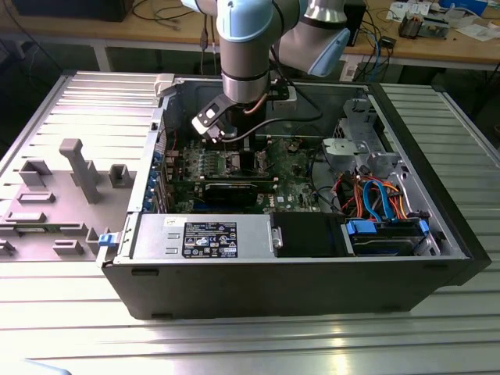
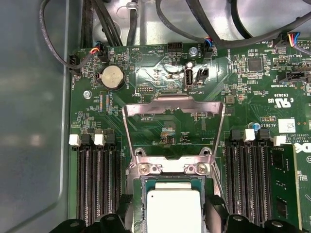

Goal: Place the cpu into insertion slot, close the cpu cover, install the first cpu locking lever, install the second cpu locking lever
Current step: 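Place the cpu into insertion slot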

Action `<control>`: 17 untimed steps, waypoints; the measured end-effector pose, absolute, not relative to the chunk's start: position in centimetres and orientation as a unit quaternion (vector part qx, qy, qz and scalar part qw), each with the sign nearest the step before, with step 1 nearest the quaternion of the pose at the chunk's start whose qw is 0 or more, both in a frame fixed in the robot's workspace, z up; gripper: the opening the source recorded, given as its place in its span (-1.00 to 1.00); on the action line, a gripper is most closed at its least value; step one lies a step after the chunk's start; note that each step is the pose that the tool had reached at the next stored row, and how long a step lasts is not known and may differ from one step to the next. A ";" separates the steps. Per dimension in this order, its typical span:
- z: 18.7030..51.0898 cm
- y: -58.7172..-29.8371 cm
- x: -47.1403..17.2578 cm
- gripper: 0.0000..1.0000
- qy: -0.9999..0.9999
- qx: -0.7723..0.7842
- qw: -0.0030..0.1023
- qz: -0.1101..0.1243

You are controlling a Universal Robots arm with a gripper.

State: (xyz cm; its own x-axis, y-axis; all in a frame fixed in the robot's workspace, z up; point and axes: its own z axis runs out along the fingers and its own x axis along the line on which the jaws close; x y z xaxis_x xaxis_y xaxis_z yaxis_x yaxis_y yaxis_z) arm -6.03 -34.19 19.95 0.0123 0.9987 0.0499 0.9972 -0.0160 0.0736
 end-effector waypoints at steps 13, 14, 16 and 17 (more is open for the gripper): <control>22.1 -34.2 -5.9 -0.26 0.701 0.712 0.008 0.040; 22.1 -34.2 -5.9 -0.39 0.701 0.712 0.008 0.040; 22.1 -34.2 -5.9 -0.63 0.702 0.711 0.008 0.040; 22.1 -34.2 -5.9 -0.75 0.701 0.711 0.008 0.040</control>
State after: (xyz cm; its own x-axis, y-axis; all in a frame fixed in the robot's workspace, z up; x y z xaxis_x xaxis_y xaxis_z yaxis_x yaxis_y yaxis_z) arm -5.87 -34.19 22.14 0.0126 0.9989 0.0454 0.9976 -0.0157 0.0678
